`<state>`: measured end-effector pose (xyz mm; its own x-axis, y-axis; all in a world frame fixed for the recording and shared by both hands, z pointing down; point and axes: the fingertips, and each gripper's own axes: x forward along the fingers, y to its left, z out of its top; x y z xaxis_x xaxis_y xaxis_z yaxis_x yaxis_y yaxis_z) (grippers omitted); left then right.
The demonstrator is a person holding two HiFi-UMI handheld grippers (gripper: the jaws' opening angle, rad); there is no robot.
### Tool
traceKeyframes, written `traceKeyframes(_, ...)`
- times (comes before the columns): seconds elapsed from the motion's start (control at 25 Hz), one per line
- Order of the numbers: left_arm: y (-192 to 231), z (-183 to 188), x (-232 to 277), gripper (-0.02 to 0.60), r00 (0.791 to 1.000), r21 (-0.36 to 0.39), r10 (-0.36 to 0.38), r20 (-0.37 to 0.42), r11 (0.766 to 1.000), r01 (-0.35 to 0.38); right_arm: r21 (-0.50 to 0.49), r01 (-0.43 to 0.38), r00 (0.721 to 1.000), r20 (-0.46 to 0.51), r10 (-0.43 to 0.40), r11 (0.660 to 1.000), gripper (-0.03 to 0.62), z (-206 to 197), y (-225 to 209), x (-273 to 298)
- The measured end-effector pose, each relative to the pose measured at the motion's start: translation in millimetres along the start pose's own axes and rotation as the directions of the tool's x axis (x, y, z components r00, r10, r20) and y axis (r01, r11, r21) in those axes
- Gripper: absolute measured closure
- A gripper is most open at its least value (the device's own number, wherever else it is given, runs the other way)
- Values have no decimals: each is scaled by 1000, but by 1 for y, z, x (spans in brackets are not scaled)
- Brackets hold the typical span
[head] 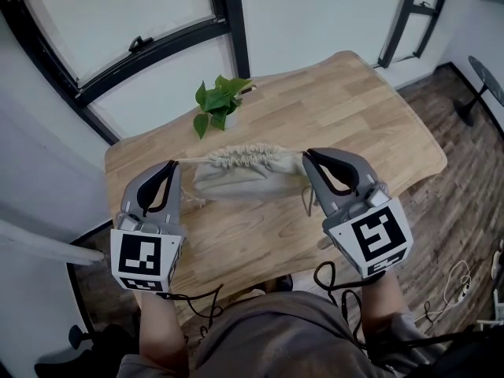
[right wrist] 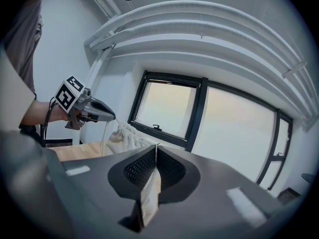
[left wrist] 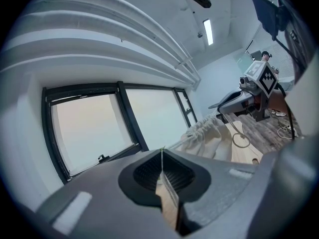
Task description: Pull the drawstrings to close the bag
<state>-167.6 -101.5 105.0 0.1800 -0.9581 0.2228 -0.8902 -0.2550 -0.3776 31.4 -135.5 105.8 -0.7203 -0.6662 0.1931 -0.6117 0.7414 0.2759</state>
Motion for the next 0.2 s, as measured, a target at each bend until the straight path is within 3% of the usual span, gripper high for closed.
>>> traceKeyframes(0.2,-5,3,-10,571,1000,9,6,4,1000,-6,-3,2,1000,3,-2,1000,559,1,4,-10)
